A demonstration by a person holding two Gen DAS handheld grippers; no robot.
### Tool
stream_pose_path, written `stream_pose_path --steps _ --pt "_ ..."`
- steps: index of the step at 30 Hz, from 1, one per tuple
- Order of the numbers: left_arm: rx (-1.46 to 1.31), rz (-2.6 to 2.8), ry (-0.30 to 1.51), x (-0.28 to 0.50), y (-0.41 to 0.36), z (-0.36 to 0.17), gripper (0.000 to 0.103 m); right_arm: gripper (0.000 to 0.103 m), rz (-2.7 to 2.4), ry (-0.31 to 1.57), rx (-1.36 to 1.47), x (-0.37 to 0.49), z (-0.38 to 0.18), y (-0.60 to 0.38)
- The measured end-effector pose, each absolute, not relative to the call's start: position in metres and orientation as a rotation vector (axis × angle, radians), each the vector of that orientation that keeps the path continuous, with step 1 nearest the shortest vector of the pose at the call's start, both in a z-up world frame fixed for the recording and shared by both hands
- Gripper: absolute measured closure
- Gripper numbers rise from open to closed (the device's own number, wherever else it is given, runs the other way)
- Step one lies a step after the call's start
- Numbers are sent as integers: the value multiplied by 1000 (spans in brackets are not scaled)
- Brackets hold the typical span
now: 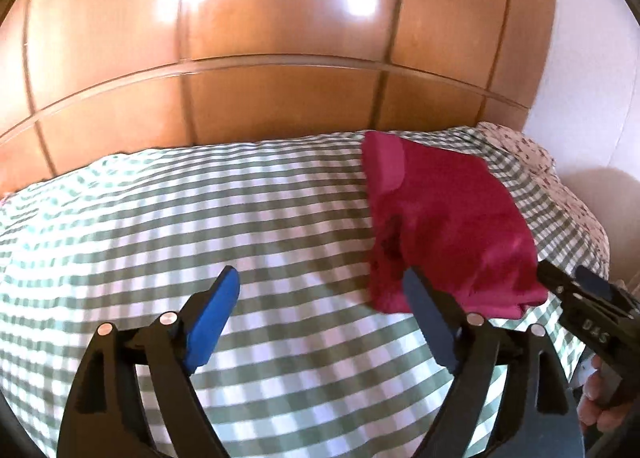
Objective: Fold small clothes
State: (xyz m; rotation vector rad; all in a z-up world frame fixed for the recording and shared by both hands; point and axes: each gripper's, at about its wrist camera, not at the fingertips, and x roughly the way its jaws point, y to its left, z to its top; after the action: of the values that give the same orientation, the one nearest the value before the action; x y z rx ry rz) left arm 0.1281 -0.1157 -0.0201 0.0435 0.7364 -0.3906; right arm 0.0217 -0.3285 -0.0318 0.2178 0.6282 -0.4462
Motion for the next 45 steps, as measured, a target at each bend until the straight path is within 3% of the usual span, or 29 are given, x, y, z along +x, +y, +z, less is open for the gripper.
stream_pose_path --steps 10,19,22,45 --pt "9 -335 717 104 -88 -11 10 13 -465 598 176 1 -21 -301" --pt "46 -319 697 84 -87 -11 3 12 -520 638 144 -13 -31 -291" --pt "41 -320 706 81 -85 -14 3 8 -567 627 169 -17 -27 -298" --pt "99 -301 713 70 -102 -16 2 8 -572 606 165 -24 -31 -297"
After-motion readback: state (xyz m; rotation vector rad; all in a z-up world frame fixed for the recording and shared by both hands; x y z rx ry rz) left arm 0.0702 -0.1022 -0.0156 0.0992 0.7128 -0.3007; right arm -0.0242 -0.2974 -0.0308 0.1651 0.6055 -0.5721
